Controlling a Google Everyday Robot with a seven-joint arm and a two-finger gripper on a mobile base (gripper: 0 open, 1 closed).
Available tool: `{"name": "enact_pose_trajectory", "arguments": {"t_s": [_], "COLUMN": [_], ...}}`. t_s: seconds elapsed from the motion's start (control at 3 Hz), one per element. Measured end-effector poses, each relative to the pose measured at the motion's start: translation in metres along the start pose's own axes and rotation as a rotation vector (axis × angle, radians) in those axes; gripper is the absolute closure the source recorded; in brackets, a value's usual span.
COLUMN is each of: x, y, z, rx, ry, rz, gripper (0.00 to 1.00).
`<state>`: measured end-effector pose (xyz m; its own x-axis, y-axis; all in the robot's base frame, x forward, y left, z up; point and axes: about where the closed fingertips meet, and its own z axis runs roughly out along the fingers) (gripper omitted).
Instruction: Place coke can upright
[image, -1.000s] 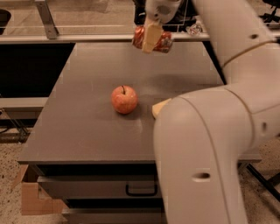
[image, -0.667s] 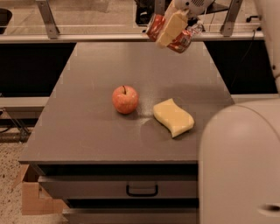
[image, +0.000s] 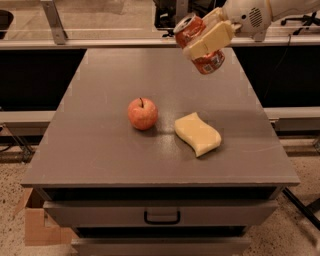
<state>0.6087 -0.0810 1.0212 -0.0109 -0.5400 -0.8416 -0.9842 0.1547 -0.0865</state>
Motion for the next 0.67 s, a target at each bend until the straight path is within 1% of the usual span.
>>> {"name": "enact_pose_trajectory", "arguments": {"t_s": [0.33,0.67], "x": [-0.006,-0.009], "y": [0.005,-0.002], "z": [0.007,0.017], "rx": [0.053,0.103], "ry": [-0.103,-0.157], "rz": [-0.047,-0.067], "gripper": [1.0,1.0]}}
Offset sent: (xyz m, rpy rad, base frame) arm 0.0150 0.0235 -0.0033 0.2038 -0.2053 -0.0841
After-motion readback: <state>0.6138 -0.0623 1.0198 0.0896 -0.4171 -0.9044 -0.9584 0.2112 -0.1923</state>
